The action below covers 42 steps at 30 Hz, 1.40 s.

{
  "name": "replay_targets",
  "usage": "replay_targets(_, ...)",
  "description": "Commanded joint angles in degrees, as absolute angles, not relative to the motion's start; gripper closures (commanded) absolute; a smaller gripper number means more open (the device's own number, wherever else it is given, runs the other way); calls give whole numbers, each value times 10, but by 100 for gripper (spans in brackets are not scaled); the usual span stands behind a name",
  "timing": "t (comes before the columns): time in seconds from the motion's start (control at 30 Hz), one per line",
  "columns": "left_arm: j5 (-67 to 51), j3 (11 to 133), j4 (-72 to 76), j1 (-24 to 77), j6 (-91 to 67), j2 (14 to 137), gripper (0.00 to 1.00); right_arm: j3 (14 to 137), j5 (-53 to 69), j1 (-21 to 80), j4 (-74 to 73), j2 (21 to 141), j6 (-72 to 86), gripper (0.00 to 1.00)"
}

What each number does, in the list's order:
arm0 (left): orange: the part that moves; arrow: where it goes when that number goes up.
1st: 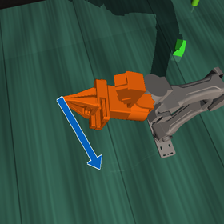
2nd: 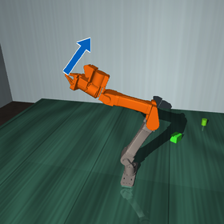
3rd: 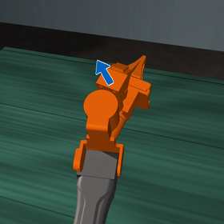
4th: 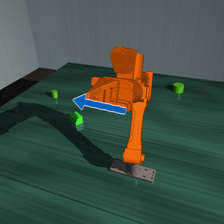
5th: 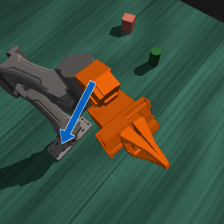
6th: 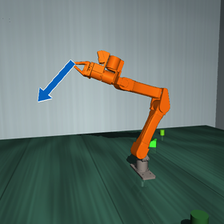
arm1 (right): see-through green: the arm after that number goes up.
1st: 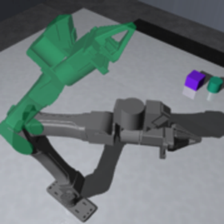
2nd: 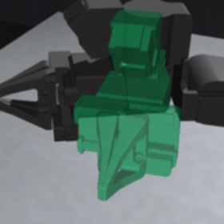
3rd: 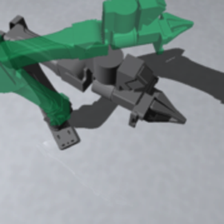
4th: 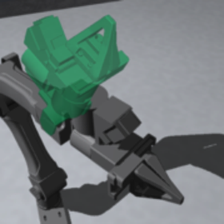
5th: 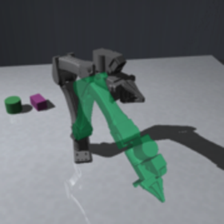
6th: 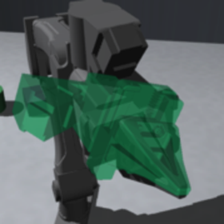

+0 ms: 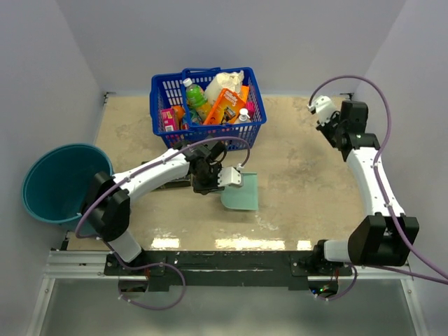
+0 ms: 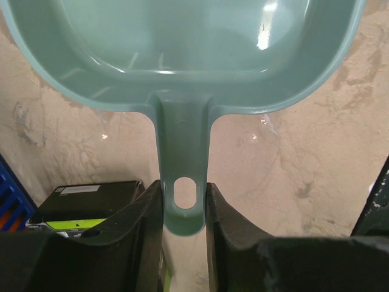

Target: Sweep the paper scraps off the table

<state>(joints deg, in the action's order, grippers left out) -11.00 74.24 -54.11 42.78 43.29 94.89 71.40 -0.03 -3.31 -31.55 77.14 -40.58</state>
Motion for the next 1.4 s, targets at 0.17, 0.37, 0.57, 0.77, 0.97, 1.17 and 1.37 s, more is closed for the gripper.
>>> replay_targets(0.17, -71, 714, -478, 428, 421, 965, 100, 533, -85, 46, -53, 744, -671, 100)
replay_targets(0.37, -66, 709, -469, 428, 432, 977, 94, 471, -76, 102, -86, 703, -711, 100)
replay_targets(0.57, -60, 719, -472, 429, 427, 984, 80, 432, -51, 116, -187, 649, -712, 100)
replay_targets(0.77, -58, 698, -459, 428, 426, 969, 67, 451, -11, 120, -323, 648, -674, 93)
replay_targets(0.97, -65, 684, -461, 427, 435, 958, 52, 508, 29, 121, -446, 665, -617, 65)
replay_targets(1.17, -60, 697, -485, 427, 440, 923, 38, 626, 126, 121, -628, 667, -593, 34)
replay_targets(1.37, -71, 726, -510, 419, 439, 859, 34, 823, 245, 122, -747, 727, -513, 10)
